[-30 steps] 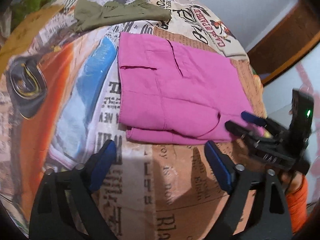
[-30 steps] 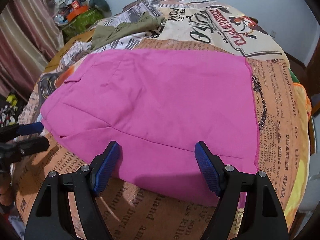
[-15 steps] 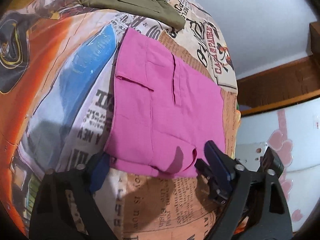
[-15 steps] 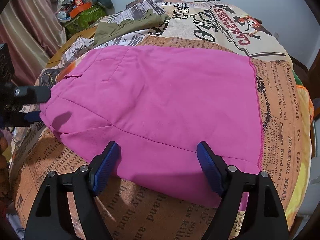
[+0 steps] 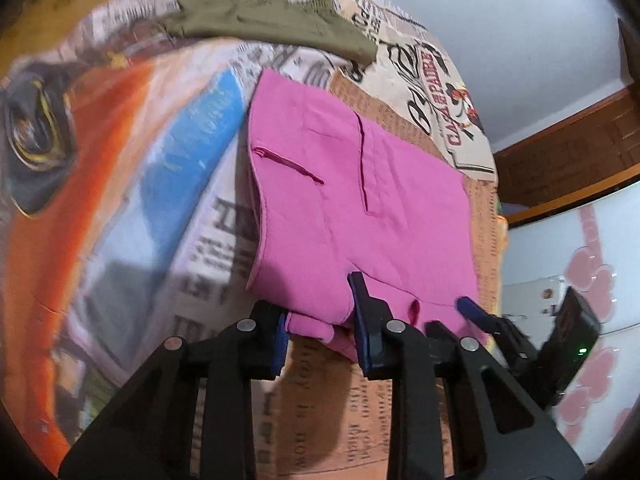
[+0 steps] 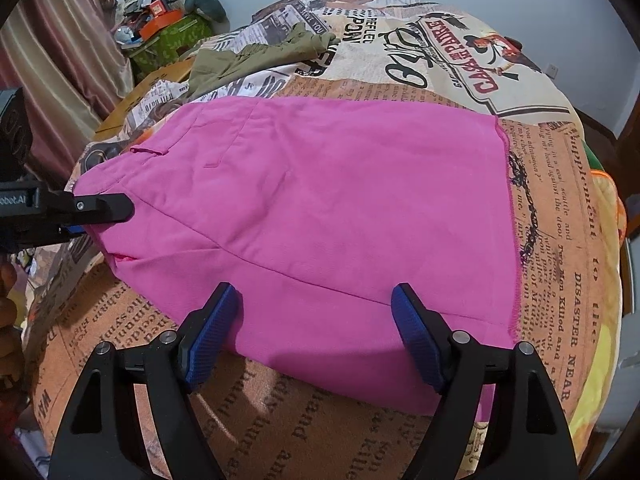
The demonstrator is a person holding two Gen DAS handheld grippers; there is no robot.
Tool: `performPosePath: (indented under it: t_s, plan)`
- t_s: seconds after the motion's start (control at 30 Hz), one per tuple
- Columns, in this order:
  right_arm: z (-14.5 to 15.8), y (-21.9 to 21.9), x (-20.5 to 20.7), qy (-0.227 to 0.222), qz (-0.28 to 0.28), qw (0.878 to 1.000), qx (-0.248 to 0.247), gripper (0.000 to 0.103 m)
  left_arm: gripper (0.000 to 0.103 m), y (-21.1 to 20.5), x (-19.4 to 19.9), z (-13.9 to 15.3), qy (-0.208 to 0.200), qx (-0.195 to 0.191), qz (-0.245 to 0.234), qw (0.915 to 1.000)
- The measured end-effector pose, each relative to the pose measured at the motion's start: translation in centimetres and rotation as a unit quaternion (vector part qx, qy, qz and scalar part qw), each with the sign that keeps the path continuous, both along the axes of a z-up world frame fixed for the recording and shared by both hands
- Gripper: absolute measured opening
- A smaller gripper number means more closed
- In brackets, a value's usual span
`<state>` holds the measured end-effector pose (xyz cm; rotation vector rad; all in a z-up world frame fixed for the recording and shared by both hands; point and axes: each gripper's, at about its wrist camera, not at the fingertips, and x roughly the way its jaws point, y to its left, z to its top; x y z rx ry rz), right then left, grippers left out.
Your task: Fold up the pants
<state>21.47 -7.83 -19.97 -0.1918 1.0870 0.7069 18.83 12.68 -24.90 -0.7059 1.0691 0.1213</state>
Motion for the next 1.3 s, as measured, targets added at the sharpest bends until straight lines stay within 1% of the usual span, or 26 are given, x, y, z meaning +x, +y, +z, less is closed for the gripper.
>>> performPosePath:
  t_s: [0.13,0.27,0.4,0.53,0.57,0.63,0.7,0.77,0.93,1.07,1.2,1.3]
  plan:
    - [-0.1,-0.5,0.0,0.002,0.001,1.000,0.001,0.077,0.027,0.7,-1.1,1.0,-0.010,0.052,0.007,0.9986]
    - [0.0,-1.1,-0.7,-0.006,0.008,1.000,-0.002,0.077,0.027,1.5,-2.7,1.5,-0.010,0.105,0.010,0.9944]
    - [0.0,-1.7,-1.3,-0.009,0.001,1.000,-0.008,0.077,0.027,2.0,-4.0,2.4,-0.013,0.184,0.023,0.9826]
    - [-0.2,-3.0,-1.2,0.005,-0.023,1.000,0.003,0.077,0.027,1.9,-4.4,3.4,-0.024,0.229,0.019,0.9730]
    - [-0.2,-3.1,-1.2,0.007,-0.027,1.000,0.005,0.077,0.027,1.6,-4.3,3.7,-0.028,0.242,0.015,0.9697]
    - [-0.3,-3.4,-1.3,0.009,-0.033,0.999,0.006,0.077,0.027,0.5,-4.1,4.7,-0.041,0.277,0.004,0.9601]
    - [-0.3,-3.4,-1.4,0.010,-0.036,0.999,0.006,0.077,0.027,-0.7,-3.6,5.7,-0.057,0.299,-0.007,0.9526]
    - [-0.3,-3.4,-1.5,0.009,-0.037,0.999,0.007,0.077,0.026,-1.8,-2.9,6.8,-0.077,0.310,-0.017,0.9476]
    - [-0.4,-3.5,-1.4,0.012,-0.039,0.999,0.010,0.077,0.024,-4.2,-1.1,9.2,-0.120,0.310,-0.050,0.9420]
    - [-0.5,-3.6,-1.4,0.014,-0.040,0.999,0.015,0.077,0.022,-7.0,0.2,10.7,-0.148,0.313,-0.086,0.9341]
    - [-0.5,-3.7,-1.4,0.014,-0.044,0.999,0.020,0.077,0.019,-10.1,1.2,11.0,-0.164,0.313,-0.129,0.9267]
    - [-0.6,-3.7,-1.3,0.016,-0.045,0.999,0.025,0.077,0.016,-11.9,1.9,10.8,-0.168,0.302,-0.159,0.9247]
